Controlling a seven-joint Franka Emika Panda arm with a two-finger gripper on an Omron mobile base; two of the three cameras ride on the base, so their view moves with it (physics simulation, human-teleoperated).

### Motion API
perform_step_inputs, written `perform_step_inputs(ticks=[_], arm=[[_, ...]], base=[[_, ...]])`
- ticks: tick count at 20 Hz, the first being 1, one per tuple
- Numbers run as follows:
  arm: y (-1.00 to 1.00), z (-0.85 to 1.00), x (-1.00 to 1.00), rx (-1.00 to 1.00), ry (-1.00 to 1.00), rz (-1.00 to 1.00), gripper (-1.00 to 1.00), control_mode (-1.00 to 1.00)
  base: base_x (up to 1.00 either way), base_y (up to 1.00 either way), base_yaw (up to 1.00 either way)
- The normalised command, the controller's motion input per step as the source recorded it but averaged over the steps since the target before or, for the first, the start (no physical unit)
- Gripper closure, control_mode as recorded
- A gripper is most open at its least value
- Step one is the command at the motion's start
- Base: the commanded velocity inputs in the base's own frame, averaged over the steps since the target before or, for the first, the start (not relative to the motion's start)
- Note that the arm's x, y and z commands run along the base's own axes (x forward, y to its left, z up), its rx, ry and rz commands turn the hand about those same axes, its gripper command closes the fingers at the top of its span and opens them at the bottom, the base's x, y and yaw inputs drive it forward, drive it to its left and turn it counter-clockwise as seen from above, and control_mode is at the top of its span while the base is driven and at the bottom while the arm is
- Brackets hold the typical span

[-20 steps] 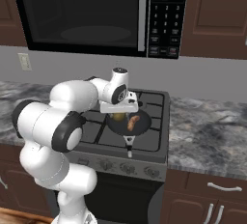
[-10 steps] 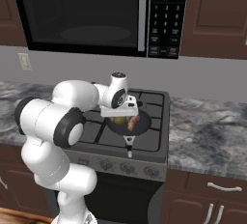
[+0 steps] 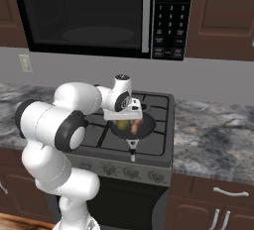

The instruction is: Put the potato and potato in the pan. Then turn on the front right burner and set the heat to medium.

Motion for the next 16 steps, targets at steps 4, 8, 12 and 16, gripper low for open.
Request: perform_step_inputs(ticks=[4,8,12,16], arm=[[-0.02,0.33,0.04,0.00,0.00,0.00,-1.00,-1.00],[-0.03,0.37,-0.13,0.00,0.00,0.00,-1.00,-1.00],[-0.16,0.06,-0.69,0.00,-0.07,0.00,-1.00,-1.00],[-0.33,0.08,-0.70,0.00,-0.08,0.00,-1.00,-1.00]], base=[[0.00,0.00,0.00],[0.00,0.00,0.00],[0.00,0.00,0.00],[0.00,0.00,0.00]])
